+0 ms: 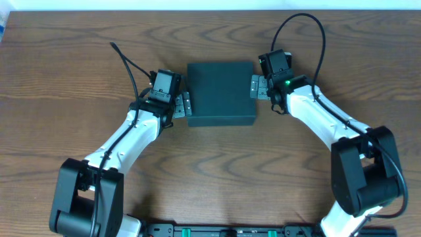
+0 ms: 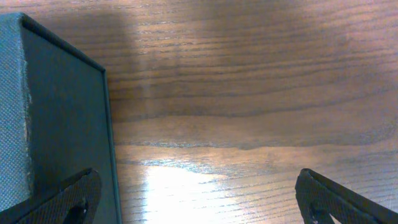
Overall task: Pack container
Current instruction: 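Grip the box's left and right sides with both grippers and square it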
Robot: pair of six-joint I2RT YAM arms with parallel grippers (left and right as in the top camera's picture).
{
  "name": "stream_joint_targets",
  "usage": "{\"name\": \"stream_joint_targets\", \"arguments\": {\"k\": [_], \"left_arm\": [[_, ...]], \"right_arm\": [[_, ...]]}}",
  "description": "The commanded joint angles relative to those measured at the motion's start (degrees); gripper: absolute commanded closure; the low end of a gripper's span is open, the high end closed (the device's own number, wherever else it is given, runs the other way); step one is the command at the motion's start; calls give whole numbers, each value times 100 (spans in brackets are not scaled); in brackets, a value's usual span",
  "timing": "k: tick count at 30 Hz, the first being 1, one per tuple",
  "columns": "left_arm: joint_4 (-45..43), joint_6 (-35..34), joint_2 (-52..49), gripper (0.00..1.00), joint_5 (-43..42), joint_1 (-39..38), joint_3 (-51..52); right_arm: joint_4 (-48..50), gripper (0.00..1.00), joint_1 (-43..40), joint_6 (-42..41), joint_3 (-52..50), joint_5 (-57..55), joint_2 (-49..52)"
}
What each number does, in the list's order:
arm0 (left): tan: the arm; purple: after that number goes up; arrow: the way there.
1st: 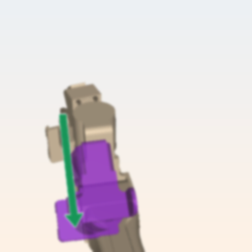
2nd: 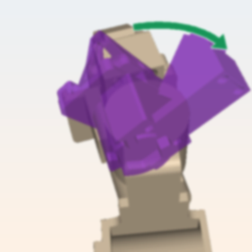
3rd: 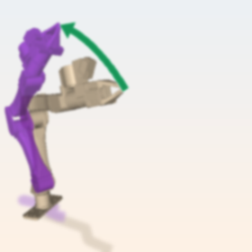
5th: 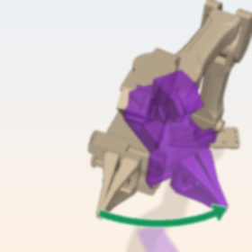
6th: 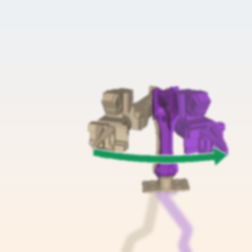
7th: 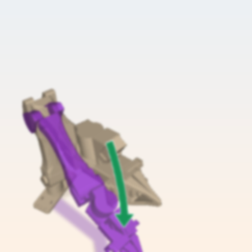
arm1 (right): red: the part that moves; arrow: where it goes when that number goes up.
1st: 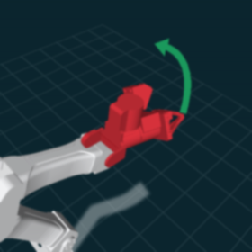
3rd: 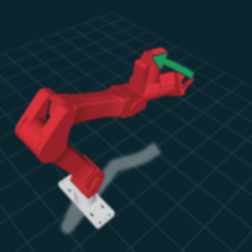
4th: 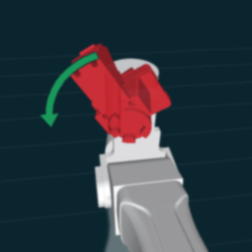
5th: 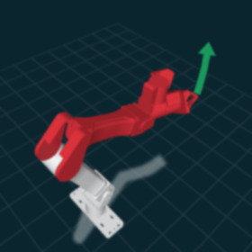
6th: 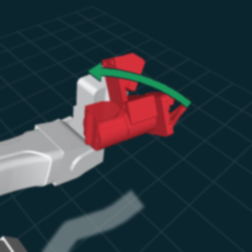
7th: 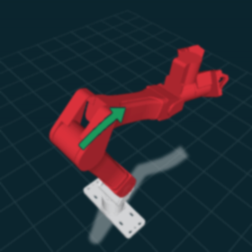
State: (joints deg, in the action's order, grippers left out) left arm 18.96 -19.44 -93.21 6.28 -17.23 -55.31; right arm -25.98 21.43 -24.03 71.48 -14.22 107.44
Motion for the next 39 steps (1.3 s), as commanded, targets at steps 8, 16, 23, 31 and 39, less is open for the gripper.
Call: {"name": "stream_joint_targets", "arguments": {"k": [8,16,23,31,39], "left_arm": [[-157,22,76,5,-568,-26,-35],[-155,146,76,5,-619,7,-35],[-140,140,76,5,-791,-7,-35],[-122,120,76,5,-931,-7,-35],[-116,98,76,5,-1023,-11,-35]], "right_arm": [[-144,1,850,-197,-39,1464,170],[-177,1,876,-232,-42,1272,170],[-160,1,859,-229,-39,1180,170],[-133,1,859,-208,-39,1099,170],[11,1,841,-205,-39,1099,170]]}}
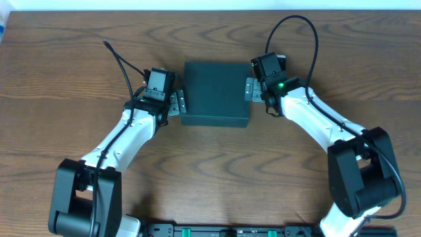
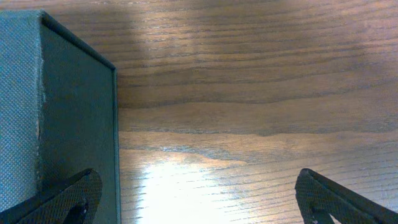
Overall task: Pack container
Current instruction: 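Grip the box's left and right sides with both grippers and square it, then release the box and pull both grippers back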
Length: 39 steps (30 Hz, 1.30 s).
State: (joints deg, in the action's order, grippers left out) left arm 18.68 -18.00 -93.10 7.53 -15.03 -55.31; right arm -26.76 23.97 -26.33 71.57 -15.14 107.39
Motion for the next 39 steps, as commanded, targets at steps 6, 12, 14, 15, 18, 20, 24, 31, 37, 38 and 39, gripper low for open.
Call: {"name": "stream_joint_targets", "arguments": {"k": [6,12,14,15,18,20,24,31,37,38,39], "left_arm": [[-96,-155,66,4,-1180,-299,-35],[-92,-149,66,5,-916,-332,-35],[-74,-127,98,5,-737,-323,-37],[-61,-125,131,5,-695,-323,-37],[-48,-79,358,5,-693,-321,-37],[24,31,684,5,-684,-321,-37],[400,334,1419,5,-693,-321,-37],[1502,1036,3145,5,-697,-321,-37],[2736,1182,4804,4,-695,-321,-33],[2940,1182,5117,5,-695,-321,-31],[3099,1182,5362,5,-715,-321,-31]], "right_arm": [[221,1,590,68,-48,1193,175],[190,1,584,66,-48,1180,166],[190,1,584,66,-48,1051,92],[181,1,584,68,-48,938,22],[15,1,568,70,-44,651,-385],[-186,1,557,149,-44,654,-811],[-664,1,577,481,-44,629,-1569],[-1447,1,688,1213,-44,599,-3060],[-2297,1,1106,1228,-46,101,-4437],[-2516,1,1204,1228,-46,9,-4695],[-2726,1,1298,1226,-46,-31,-4946]]}}
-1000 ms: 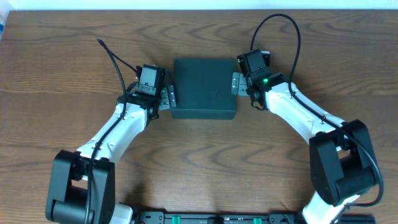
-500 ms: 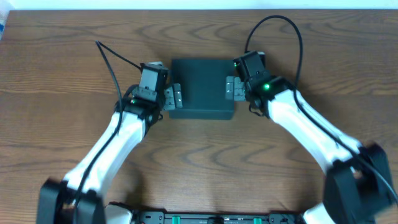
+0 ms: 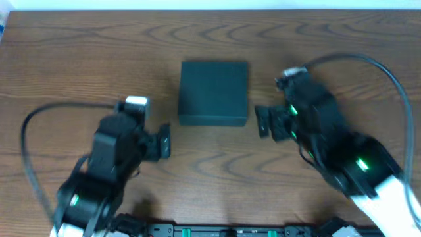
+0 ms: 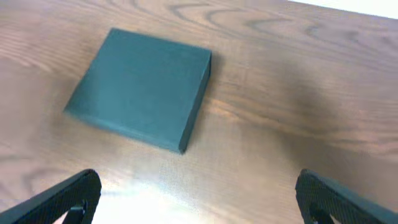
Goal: Pack container
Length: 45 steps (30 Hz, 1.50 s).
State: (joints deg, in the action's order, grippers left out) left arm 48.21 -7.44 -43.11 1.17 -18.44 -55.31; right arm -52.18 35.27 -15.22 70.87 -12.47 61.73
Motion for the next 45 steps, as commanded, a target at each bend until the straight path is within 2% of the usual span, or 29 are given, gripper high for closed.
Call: {"name": "stream_joint_targets", "arguments": {"k": [1,7,12,16,20,27,34,38,42,45], "left_arm": [[398,103,713,5,-96,20,-31],[1178,-74,1777,5,-74,20,-31],[1646,-184,1926,5,-122,20,-31],[1950,-179,1926,4,-116,20,-31],[2188,-177,1926,4,-114,20,-31],[2243,-177,1926,5,-114,20,-31],[2247,-177,1926,5,-114,20,-31],[2247,-177,1926,5,-114,20,-31],[2247,-177,1926,4,-111,20,-31],[2247,-177,1926,5,-111,20,-31]], "right_arm": [[-417,1,267,116,24,-302,-647],[-1307,1,511,46,24,-382,-2026],[-1512,1,511,50,24,-380,-2855],[-1683,1,509,48,24,-358,-3032],[-2341,1,509,50,24,-341,-3029],[-2852,1,509,50,24,-341,-3029],[-2699,1,511,-79,24,-278,-3029],[-2365,1,387,262,-87,-273,-3108],[-1867,1,-354,273,-708,-9,-3613],[-1357,1,-1338,951,-1786,844,-4468]]}}
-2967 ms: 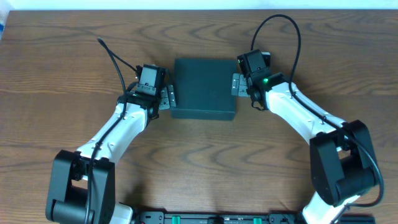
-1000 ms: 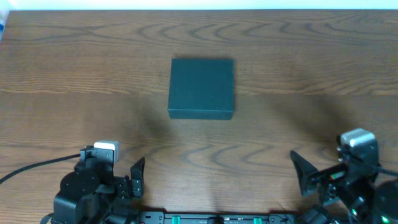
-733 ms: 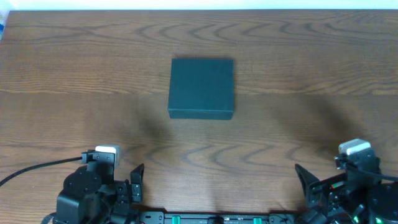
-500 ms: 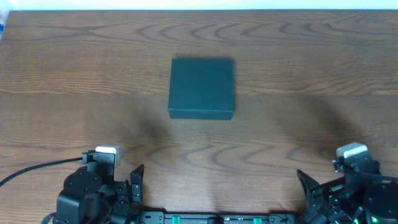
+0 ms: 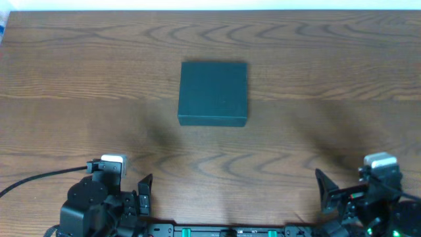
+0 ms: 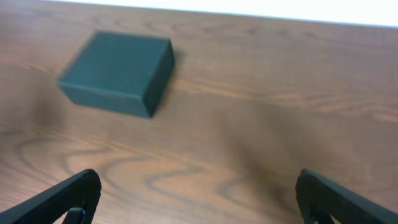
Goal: Pack container
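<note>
A closed dark green box (image 5: 214, 92) lies flat on the wooden table, a little behind the middle; the right wrist view has the box (image 6: 118, 71) at its upper left. Both arms are drawn back to the near edge, far from it. My right gripper (image 6: 199, 208) is open, its two black fingertips (image 6: 78, 193) wide apart over bare wood with nothing between them. It shows in the overhead view as the right gripper (image 5: 325, 191) at the bottom right. My left gripper (image 5: 145, 189) sits at the bottom left, and its jaws are too small and dark to read.
The wooden table (image 5: 316, 59) runs to a pale strip along its far edge. A black cable (image 5: 39, 178) trails from the left arm at the lower left. A black rail with green marks (image 5: 217, 230) lies along the near edge.
Both arms have pulled further back from beside the box to the table's near edge. The box has stayed where it was, closed. The right gripper is still open.
At first both grippers stood open against the left and right sides of the closed box. Then the box lay slightly further back and left, with the grippers still at its sides. Later both arms were off it, and now they rest at the near edge.
</note>
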Robot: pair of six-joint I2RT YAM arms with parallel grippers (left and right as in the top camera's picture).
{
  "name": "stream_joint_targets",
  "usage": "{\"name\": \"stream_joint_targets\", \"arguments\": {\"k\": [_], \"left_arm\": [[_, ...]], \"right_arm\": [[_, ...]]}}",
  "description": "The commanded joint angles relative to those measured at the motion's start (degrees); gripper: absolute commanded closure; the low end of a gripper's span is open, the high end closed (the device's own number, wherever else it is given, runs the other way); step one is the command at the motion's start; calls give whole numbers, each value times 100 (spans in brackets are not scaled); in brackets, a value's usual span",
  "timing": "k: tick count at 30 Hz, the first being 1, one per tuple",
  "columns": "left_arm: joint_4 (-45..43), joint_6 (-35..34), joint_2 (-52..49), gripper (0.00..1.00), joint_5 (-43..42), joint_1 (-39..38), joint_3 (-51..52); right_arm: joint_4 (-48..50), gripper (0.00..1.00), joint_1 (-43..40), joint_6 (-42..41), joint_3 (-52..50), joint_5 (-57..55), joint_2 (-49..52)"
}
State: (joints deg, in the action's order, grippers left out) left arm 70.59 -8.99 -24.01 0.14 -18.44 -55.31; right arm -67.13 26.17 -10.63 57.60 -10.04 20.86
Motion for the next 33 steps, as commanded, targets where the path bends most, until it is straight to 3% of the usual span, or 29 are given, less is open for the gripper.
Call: {"name": "stream_joint_targets", "arguments": {"k": [1,6,18,24,33], "left_arm": [[9,-22,15,5,-11,20,-31],[9,-24,15,5,-9,20,-31],[9,-24,15,5,-11,20,-31],[9,-22,15,5,-11,20,-31],[9,-22,15,5,-11,20,-31]], "right_arm": [[273,1,-656,584,-721,750,-597],[428,1,-1281,579,-1676,901,-1209],[824,1,-1346,608,-3189,772,-1248],[601,1,-1335,603,-3628,951,-2057],[514,1,-1335,603,-3694,1032,-2039]]}}
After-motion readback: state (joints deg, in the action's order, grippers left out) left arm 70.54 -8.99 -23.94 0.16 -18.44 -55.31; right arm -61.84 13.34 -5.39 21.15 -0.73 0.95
